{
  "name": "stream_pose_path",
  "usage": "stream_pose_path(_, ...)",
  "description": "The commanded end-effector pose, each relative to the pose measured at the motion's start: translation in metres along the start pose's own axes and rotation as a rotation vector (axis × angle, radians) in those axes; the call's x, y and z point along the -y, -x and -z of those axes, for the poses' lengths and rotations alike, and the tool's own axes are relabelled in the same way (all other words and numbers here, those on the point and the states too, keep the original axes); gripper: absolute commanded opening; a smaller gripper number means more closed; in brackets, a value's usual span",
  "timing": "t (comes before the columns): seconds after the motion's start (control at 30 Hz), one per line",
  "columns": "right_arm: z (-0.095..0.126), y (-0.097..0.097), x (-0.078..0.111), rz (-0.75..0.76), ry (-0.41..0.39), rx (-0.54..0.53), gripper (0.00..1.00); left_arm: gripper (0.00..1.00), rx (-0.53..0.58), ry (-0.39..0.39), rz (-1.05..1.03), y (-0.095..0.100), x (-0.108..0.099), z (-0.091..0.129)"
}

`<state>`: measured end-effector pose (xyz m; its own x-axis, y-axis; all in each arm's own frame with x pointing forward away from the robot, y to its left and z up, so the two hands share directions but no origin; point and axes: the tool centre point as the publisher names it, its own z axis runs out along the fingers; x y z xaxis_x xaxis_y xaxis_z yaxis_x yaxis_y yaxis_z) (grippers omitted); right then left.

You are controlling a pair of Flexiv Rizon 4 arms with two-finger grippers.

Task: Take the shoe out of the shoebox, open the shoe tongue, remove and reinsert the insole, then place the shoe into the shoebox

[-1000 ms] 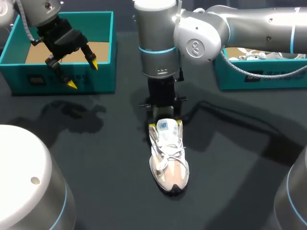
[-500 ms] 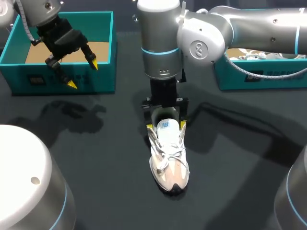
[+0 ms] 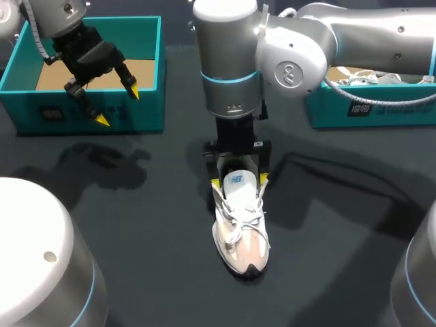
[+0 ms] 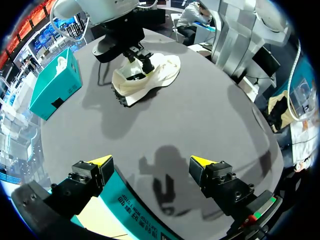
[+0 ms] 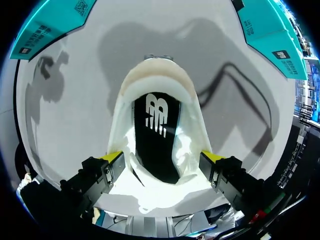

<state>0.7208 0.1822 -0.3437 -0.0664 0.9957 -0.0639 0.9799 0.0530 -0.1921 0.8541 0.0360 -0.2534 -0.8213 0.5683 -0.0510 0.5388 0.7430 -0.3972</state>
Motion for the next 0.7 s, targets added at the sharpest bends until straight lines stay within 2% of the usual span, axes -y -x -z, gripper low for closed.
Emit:
stream_pose_path(0.03,0.0008,0.0023,0.0046,-0.002,0.014,0.0,1.0,1.0,-0.001,0.002,0.0,0.0,-0.0001,0.0003)
stream_pose_path(0.7,-0.0025,0.0086,0.0018,0.04,0.071,-0.044,1.0,1.0,-0.001,0.002,0.0,0.0,-0.0001,0.0003)
